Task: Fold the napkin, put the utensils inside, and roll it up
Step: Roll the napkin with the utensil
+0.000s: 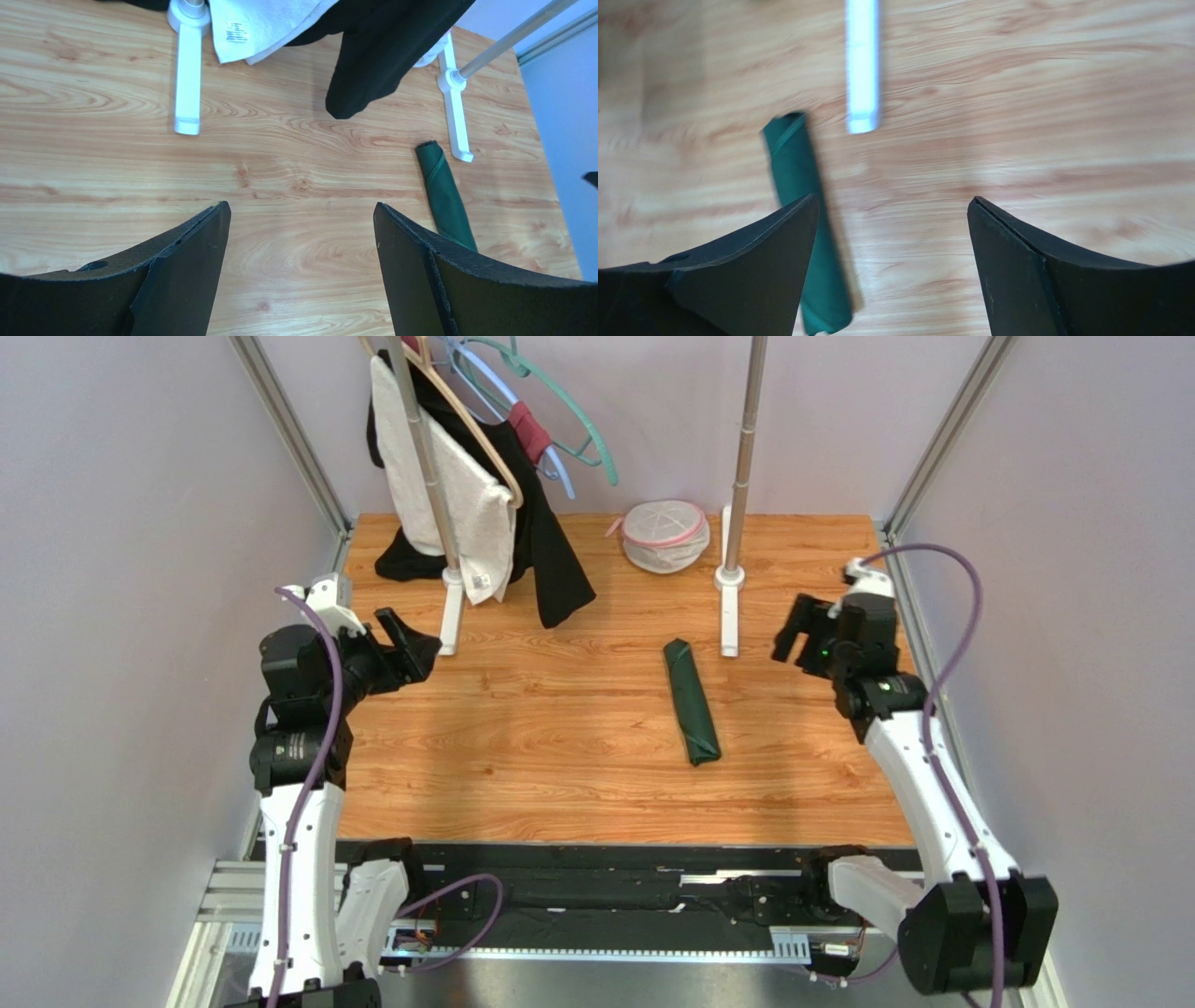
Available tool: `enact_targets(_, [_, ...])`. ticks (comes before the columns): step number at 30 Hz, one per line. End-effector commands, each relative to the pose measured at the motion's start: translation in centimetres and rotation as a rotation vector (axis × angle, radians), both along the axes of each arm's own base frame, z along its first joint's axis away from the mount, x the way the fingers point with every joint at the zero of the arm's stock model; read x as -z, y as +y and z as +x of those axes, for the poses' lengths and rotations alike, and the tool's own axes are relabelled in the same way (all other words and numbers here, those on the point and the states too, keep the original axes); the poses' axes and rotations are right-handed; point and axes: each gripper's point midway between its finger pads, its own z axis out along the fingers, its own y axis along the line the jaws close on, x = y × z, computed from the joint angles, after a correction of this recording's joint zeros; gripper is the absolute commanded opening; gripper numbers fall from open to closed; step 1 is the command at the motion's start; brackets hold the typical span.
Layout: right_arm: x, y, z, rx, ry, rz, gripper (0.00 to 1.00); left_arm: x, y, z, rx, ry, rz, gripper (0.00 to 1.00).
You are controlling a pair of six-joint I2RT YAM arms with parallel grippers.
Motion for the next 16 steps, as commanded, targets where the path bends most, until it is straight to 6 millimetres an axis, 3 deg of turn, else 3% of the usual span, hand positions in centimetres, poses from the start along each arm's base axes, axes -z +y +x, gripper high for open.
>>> enact_targets(1, [-2.6, -3.7, -1.6, 0.129, -0.108, 0.069, 0.82, -0.8, 0.2, -1.2, 0.042, -0.050, 0.078, 0.84])
enact_targets(2, [-3.1, -5.0, -1.8, 0.173, -0.132, 0.066, 0.82, -0.8, 0.2, -1.3, 0.047, -0.055, 0.085, 0.84])
enact_targets(4, [-3.9, -5.6, -2.5, 0.206, -0.176, 0.071, 0.82, -0.9, 0.1, -1.5, 0.055, -0.080, 0.097, 0.84])
enact_targets(9, [-4.2, -6.0, -2.8, 0.221, -0.224, 0.066, 0.82, -0.7, -0.1, -1.5, 0.066, -0.078, 0.091, 0.83])
enact_targets(16, [-3.1, -6.0, -2.6, 0.221, -0.194, 0.066, 0.82, -0.5, -0.2, -1.6, 0.068, -0.083, 0.092, 0.85])
